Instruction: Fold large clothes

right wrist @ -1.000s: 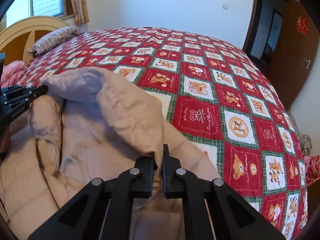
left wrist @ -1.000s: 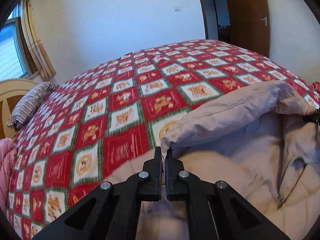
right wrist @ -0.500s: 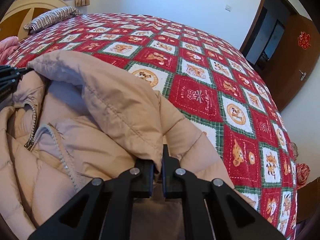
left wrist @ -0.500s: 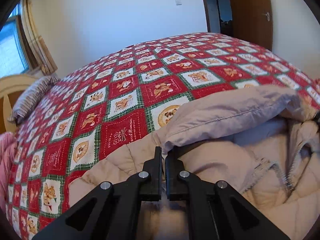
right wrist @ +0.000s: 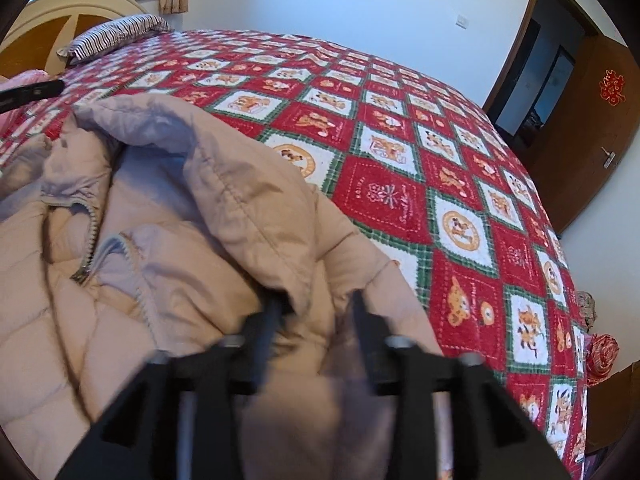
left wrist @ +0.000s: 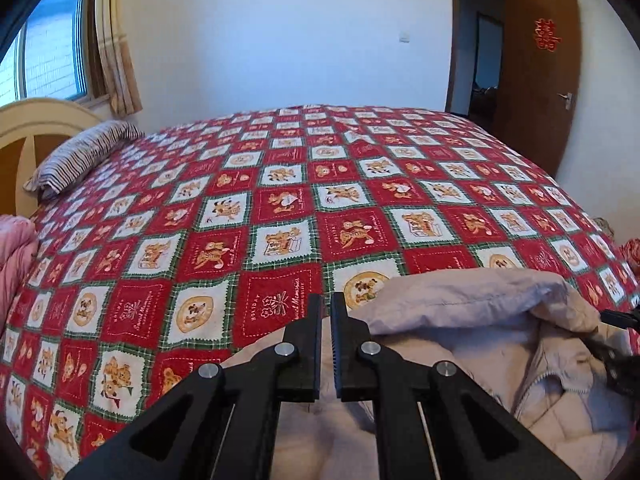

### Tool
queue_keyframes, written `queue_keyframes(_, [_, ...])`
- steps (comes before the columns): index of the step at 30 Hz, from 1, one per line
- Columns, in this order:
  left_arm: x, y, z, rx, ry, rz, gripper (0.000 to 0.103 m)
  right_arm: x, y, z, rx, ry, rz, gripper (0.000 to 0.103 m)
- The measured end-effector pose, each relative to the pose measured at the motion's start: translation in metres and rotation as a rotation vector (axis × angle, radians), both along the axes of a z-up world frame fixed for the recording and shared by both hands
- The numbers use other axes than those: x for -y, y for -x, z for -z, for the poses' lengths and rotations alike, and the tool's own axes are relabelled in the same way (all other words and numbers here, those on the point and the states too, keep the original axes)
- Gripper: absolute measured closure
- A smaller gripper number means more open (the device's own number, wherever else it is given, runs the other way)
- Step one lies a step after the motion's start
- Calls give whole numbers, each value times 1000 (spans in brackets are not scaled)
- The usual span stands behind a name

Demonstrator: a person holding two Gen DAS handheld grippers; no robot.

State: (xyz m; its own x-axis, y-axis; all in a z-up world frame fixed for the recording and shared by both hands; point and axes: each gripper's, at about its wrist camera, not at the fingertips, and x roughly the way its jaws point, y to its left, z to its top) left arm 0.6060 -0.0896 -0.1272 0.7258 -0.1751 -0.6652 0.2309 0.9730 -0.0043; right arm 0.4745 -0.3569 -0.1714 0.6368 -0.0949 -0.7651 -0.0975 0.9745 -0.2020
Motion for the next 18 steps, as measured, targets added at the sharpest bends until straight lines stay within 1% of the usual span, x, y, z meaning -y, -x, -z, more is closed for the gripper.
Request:
queue_keyframes(1, [0, -5, 1, -18, 26, 7, 99, 3, 4, -3, 0, -10, -2, 44])
queue_keyframes(2, [0, -10, 2, -43, 52, 21, 98, 6, 8, -7, 4, -20, -6, 43])
queue_keyframes(4, [5, -17, 3, -65, 64, 34, 98, 11, 15, -16, 11, -22, -1, 43])
queue_keyframes(5, [7, -18, 3, -62, 67, 36, 96, 14, 19, -22, 24, -32, 1, 43])
queue_keyframes(7, [15, -25, -1, -59, 73, 36, 74, 20, 22, -37, 65, -67, 32, 43])
queue_keyframes(8, [18, -27, -3, -56, 76, 25, 48, 23, 20, -43, 81, -92, 51, 43])
queue_keyframes(9, [21, -30, -7, -41, 77, 1, 29, 27, 16, -51, 101, -135, 80, 43])
queue_keyframes(10, [25, -32, -11, -18, 84, -17, 25, 30, 9, -57, 118, -177, 113, 43])
queue_keyframes(12, [32, -37, -16, 0, 121, 6, 24, 31, -4, -63, 139, -230, 174, 41])
queue_keyframes(13, [38, -41, -15, -6, 123, 14, 24, 30, -13, -64, 150, -258, 196, 41])
queue_keyframes(15, [52, -48, -9, -18, 74, 13, 24, 24, -33, -63, 165, -295, 228, 41])
queue_keyframes(18, [72, -51, 9, -47, -10, 42, 24, 17, -56, -55, 151, -368, 263, 41])
